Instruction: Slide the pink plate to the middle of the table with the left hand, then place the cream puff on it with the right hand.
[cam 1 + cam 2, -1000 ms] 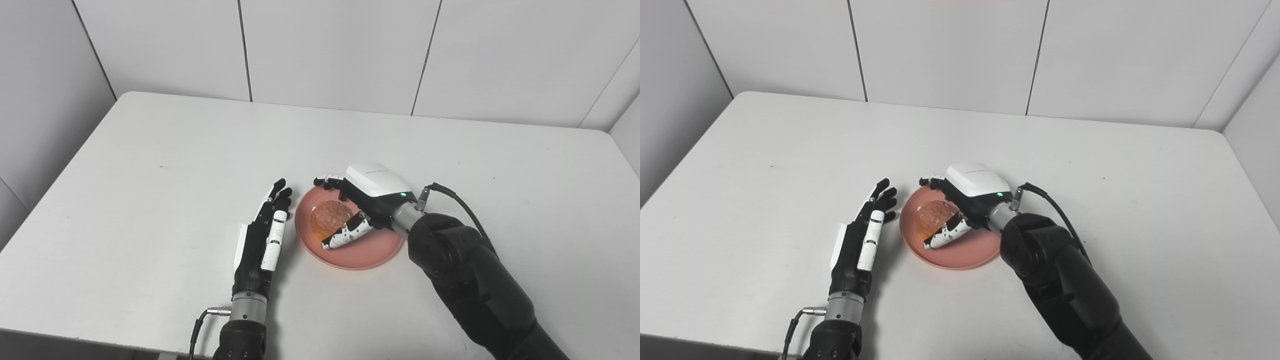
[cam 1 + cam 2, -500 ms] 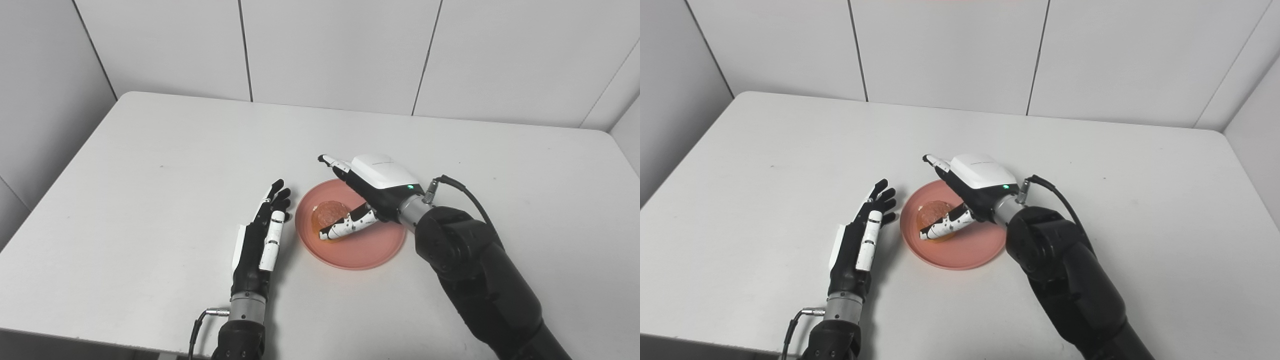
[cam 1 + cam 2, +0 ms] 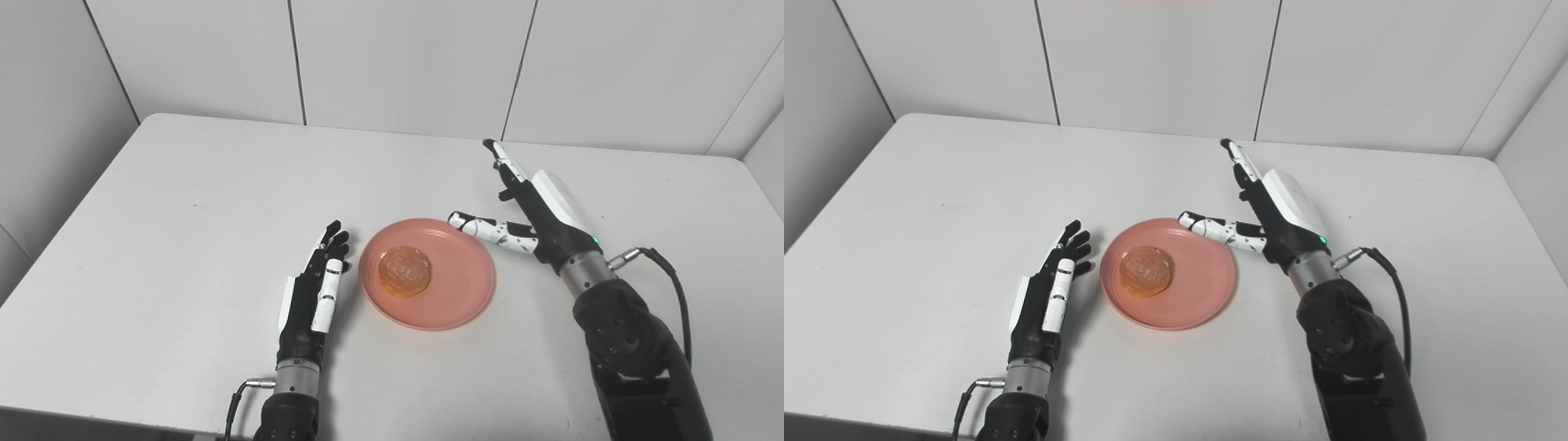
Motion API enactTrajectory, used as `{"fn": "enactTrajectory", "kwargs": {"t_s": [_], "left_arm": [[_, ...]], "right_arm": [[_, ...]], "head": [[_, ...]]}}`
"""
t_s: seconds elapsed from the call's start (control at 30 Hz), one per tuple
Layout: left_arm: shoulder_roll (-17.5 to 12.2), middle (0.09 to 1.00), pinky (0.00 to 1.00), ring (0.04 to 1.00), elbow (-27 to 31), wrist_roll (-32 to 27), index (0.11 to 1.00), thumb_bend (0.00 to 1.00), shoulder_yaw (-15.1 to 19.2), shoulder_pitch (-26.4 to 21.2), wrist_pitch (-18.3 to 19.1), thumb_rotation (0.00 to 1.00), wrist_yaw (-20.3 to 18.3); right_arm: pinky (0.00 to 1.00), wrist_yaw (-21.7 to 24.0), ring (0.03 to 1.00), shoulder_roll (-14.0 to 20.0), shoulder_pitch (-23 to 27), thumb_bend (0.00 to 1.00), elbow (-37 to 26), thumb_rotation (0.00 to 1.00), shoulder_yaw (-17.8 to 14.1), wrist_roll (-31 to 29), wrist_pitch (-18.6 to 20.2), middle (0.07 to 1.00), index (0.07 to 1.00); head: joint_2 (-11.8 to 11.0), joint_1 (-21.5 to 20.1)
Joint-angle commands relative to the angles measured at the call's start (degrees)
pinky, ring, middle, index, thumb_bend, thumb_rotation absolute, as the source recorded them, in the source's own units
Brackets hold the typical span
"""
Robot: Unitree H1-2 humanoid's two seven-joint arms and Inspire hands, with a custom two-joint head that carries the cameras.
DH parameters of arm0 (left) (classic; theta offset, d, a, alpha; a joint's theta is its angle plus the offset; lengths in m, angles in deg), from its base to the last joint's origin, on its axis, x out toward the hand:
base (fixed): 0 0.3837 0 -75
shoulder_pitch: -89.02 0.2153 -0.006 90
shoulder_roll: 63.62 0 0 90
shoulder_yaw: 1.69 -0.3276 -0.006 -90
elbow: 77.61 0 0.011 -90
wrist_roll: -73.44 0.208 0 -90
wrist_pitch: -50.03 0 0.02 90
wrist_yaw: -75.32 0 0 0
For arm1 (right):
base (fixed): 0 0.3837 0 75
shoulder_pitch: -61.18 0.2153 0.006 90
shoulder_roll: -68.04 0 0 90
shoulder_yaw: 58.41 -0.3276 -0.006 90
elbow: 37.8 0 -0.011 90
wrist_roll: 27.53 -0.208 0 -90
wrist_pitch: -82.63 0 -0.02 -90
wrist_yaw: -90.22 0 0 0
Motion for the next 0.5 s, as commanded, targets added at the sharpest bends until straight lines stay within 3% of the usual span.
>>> {"fn": "enactTrajectory", "kwargs": {"t_s": [0.0, 0.23, 0.47], "left_arm": [[-1.09, 0.898, 0.85, 0.887, 1.21, -0.13, 0.885, 0.48, 0.01, -0.44, -1.75, 1.0, -0.31], [-1.62, 0.898, 0.85, 0.888, 1.2, -0.43, 0.884, 0.48, 0.28, -0.16, -1.37, 1.0, -0.52], [-1.65, 0.892, 0.86, 0.893, 1.77, 0.36, 0.884, 0.47, 0.54, 0.37, -0.89, 1.0, -0.04]], "right_arm": [[0.86, -3.08, 0.968, -0.77, -0.4, 0.8, -2.72, 0.94, -0.87, -2.02, -3.37, 1.0, 1.0], [0.89, -4.78, 0.975, -1.92, -5.84, 0.82, -4.16, 1.0, -1.4, -5.07, -0.59, 1.0, 1.0], [0.86, -6.94, 0.956, -4.23, -9.29, 0.79, -2.19, 1.0, -3.15, -13.57, -4.6, 0.997, 1.0]], "head": [[0.03, -0.01], [0.12, -0.18], [0.67, 0.03]]}}
